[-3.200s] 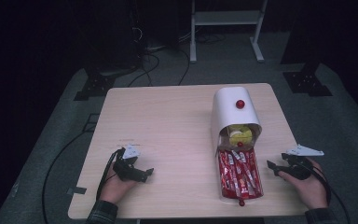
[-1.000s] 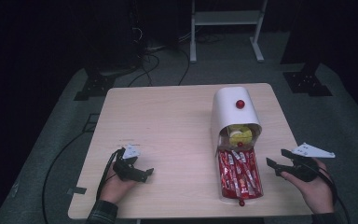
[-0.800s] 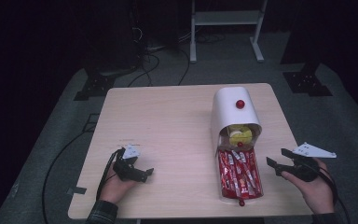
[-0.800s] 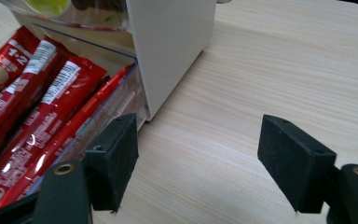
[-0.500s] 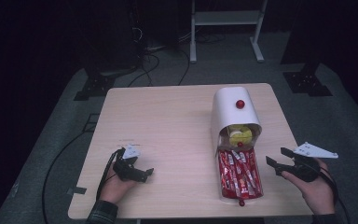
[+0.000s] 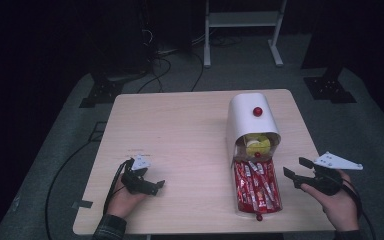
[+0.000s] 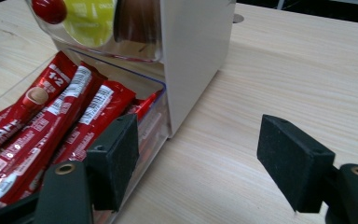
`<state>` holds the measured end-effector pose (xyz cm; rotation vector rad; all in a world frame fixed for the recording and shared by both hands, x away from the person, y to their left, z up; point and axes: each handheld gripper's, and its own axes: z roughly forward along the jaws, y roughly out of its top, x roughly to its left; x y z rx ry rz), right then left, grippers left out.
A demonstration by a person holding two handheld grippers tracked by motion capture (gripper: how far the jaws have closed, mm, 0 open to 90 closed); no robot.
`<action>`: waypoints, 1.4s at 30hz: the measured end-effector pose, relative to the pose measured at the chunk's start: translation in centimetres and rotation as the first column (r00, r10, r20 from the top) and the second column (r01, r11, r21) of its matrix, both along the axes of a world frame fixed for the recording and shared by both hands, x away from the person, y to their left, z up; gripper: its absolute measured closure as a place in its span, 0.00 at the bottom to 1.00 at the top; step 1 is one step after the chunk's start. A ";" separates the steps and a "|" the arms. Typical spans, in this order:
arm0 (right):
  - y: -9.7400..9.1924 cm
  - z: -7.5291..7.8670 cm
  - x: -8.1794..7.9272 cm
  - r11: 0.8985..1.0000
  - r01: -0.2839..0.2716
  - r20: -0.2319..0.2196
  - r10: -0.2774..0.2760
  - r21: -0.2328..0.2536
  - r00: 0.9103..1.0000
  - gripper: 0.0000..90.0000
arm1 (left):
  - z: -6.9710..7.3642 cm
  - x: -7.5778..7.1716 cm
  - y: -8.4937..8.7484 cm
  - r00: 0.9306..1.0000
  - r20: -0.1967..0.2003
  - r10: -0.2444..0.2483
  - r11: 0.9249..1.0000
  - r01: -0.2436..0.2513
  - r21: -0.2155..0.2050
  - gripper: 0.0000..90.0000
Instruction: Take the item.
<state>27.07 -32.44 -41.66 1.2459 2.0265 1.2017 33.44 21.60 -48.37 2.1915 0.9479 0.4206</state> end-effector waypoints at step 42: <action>3.3 0.7 -0.6 0.994 -0.111 0.014 0.111 0.005 0.994 0.32 | 0.0 0.0 0.0 1.000 -0.001 0.000 1.000 0.000 0.001 0.00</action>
